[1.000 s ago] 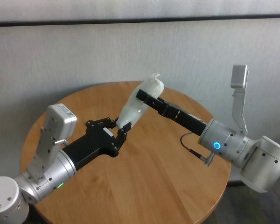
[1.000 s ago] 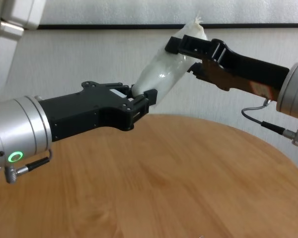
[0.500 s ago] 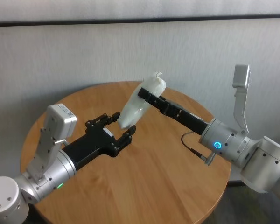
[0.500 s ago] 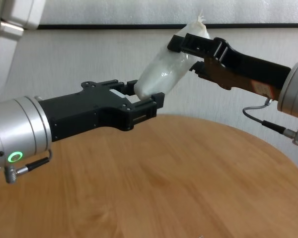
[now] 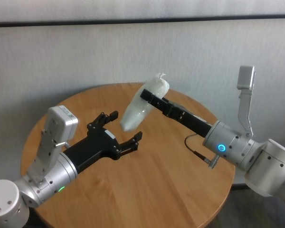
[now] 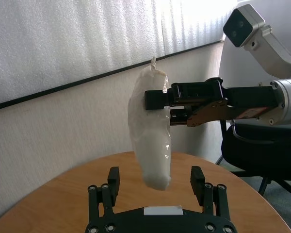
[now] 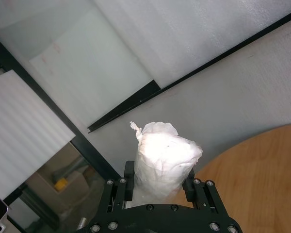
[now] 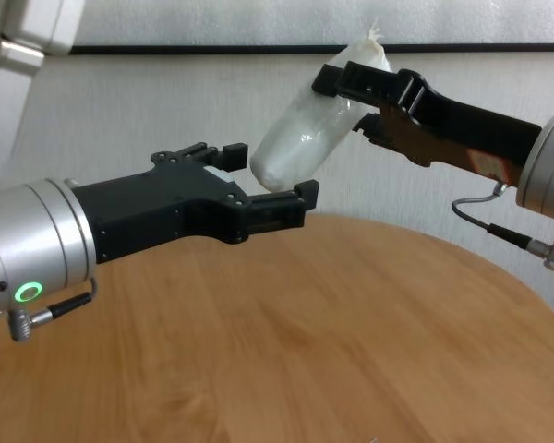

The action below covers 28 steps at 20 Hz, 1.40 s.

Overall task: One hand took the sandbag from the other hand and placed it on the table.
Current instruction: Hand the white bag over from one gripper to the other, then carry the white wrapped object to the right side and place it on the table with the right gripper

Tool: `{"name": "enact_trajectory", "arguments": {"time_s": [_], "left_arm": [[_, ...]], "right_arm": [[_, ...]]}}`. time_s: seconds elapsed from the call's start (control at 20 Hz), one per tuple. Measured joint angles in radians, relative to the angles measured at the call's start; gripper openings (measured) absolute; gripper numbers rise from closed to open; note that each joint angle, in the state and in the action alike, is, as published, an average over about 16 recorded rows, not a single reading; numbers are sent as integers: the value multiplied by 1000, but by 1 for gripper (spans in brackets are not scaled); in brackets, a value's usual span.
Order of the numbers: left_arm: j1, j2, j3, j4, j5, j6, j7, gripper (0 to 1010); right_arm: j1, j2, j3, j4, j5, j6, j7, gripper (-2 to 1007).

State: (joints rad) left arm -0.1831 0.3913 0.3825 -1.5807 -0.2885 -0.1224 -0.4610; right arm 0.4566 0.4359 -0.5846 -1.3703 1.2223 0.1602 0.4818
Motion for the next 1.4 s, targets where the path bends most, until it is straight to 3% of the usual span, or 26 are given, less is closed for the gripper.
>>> {"name": "enact_trajectory", "arguments": {"time_s": [0.5, 0.85, 1.1, 1.4], "left_arm": [[-4, 17, 11, -3, -1, 24, -19, 1002], [3, 50, 14, -24, -2, 85, -6, 1002], [20, 67, -2, -48, 18, 145, 58, 1002], [46, 51, -32, -78, 88, 211, 197, 1002]], "right_arm": [[-2, 0, 1, -2, 2, -2, -7, 567], [-4, -1, 2, -4, 2, -3, -14, 567], [-4, -2, 3, -4, 2, -4, -16, 567], [-4, -4, 3, -1, 2, -5, -13, 567]]}}
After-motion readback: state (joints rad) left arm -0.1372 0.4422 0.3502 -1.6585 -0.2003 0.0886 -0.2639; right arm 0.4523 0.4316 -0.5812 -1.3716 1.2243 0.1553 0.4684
